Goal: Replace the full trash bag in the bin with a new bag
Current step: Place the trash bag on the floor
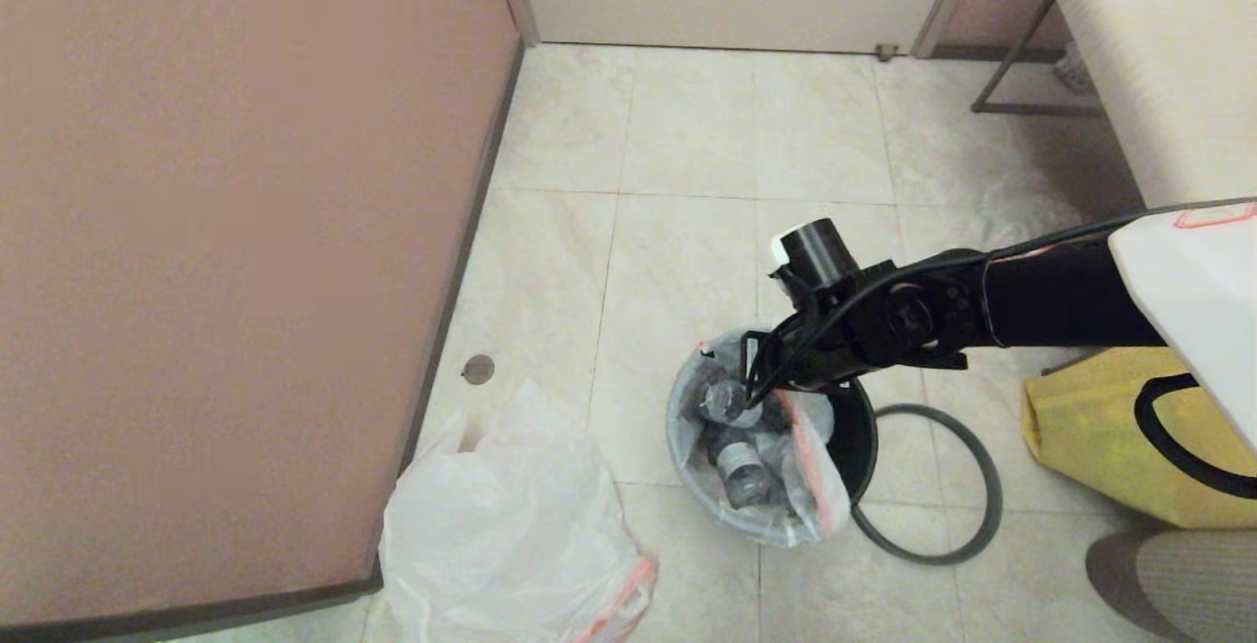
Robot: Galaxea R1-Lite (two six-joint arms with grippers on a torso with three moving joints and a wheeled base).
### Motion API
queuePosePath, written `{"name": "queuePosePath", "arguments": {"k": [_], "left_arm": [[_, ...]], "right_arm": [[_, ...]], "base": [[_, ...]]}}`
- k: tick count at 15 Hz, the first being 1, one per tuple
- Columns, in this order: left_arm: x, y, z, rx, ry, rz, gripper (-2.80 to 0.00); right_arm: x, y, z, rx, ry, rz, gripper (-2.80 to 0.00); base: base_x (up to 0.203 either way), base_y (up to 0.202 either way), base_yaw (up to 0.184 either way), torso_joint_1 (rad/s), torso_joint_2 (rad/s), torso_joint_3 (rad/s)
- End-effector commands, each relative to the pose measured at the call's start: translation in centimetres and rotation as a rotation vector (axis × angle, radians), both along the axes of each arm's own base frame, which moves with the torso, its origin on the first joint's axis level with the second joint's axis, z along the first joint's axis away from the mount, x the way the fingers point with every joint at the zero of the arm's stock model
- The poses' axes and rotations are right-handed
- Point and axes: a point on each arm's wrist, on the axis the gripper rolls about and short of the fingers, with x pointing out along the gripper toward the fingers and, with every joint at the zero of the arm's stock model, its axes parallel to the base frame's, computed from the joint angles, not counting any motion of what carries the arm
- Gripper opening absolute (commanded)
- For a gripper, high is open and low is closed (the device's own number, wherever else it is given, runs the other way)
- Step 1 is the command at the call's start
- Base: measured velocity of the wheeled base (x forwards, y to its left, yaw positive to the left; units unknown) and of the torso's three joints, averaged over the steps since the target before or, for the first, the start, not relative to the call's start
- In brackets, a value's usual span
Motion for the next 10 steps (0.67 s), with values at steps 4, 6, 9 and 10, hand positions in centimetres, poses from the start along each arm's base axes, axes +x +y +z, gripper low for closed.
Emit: {"name": "queuePosePath", "arguments": {"k": [4,6,9,10], "left_arm": [[0.0,0.0,0.0,0.0,0.001,0.0,-2.8],[0.0,0.0,0.0,0.0,0.001,0.0,-2.8],[0.0,0.0,0.0,0.065,0.005,-0.001,-2.8],[-0.1,0.0,0.3,0.11,-0.008,-0.004,-2.8]], "right_arm": [[0.3,-0.5,-1.5,0.005,0.033,-0.006,-2.8],[0.1,0.2,-2.4,-0.004,0.049,0.008,-2.8],[0.1,0.5,-2.8,-0.001,0.055,0.003,-2.8],[0.1,0.4,-2.8,-0.002,0.056,0.003,-2.8]], "base": [[0.0,0.0,0.0,0.0,0.0,0.0],[0.0,0.0,0.0,0.0,0.0,0.0],[0.0,0.0,0.0,0.0,0.0,0.0],[0.0,0.0,0.0,0.0,0.0,0.0]]}}
